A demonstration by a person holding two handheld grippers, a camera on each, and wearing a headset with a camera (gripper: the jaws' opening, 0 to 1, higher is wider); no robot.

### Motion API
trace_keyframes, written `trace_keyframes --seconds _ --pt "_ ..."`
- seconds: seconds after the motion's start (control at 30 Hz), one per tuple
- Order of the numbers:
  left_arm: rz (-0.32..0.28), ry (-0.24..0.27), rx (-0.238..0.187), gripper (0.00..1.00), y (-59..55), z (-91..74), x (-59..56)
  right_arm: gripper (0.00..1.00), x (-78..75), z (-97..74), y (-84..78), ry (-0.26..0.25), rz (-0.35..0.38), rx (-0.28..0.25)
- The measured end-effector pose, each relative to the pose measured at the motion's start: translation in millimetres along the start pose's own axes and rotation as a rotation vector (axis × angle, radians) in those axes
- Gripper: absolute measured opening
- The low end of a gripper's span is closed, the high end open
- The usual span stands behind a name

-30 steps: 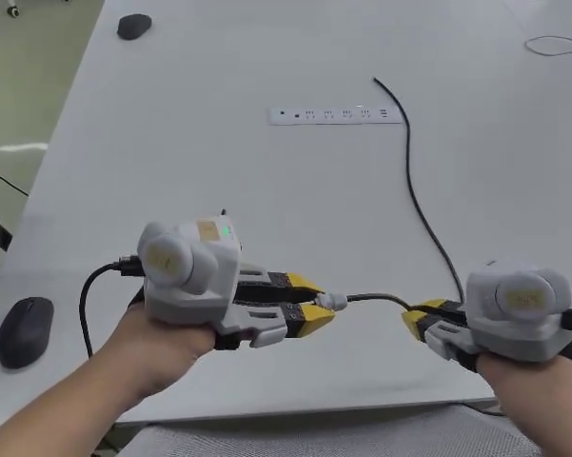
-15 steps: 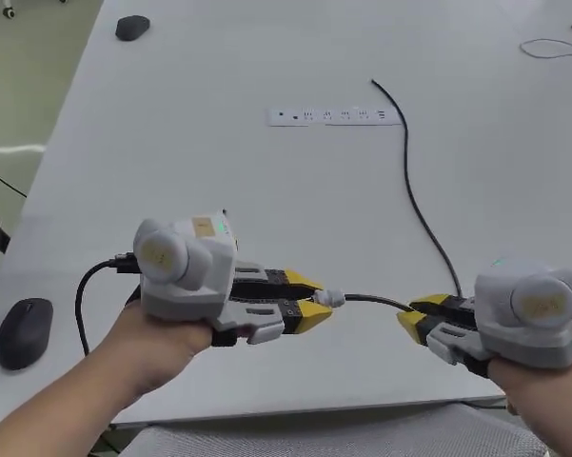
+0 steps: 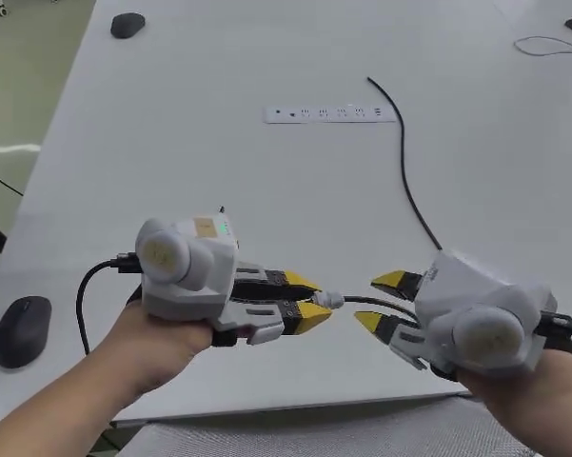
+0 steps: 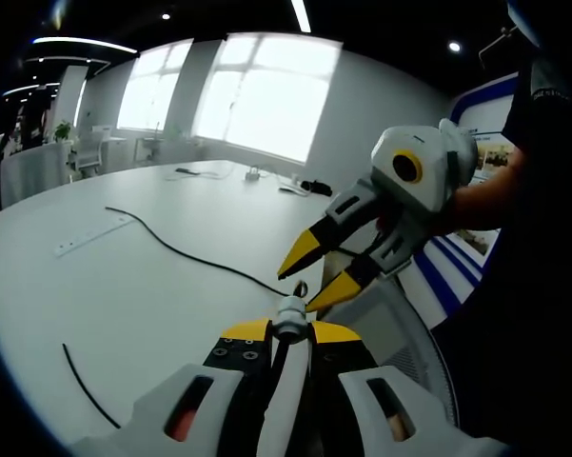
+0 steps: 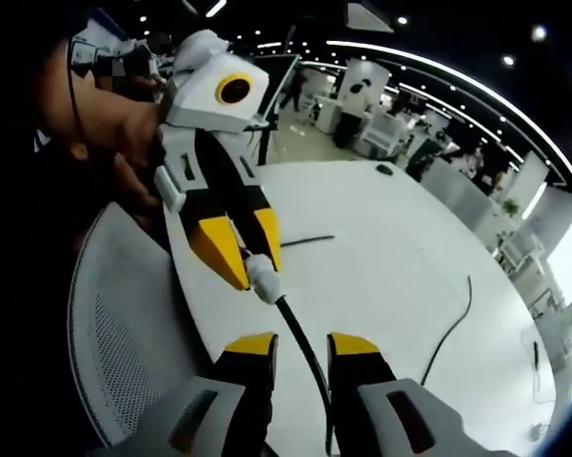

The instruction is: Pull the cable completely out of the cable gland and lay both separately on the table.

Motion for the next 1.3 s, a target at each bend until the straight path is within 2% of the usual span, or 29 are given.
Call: trace_keyframes --seconds 0.37,0.63,0.73,0.93,1.3 --pt "0.003 0.0 -0.003 0.15 -1.7 1.2 -0.5 0.1 2.9 6.6 9.3 0.017 -0.087 0.011" --pt "0.004 -0.003 0.008 0.15 -3.9 2.2 0.2 0.03 5.9 8.8 10.4 0.025 -0.114 0.013" --pt "0.007 -0.005 0.011 0.15 -4.1 2.3 0.2 0.02 5.2 9.5 8.6 0.03 -0.082 0.017" --pt "0.012 -0.001 -0.006 0.14 -0.2 4.5 2.5 0.01 -0.7 8.9 6.1 0.007 -0.041 0.009" --pt "0.02 0.003 -0.004 0.14 2.1 4.4 8.2 0.0 -10.4 10.9 -3.7 0.003 0.059 0.021"
Point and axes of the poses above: the centre of the closed fingertips' face, and the gripper's own axes: z roughly forward along the fingers, x roughly to its left, y roughly out of its top, the point moved 10 cm from there along -z, roughly backward along the fingers, and after that the axes turned 3 degrees about -x, right-handed, at the moved point
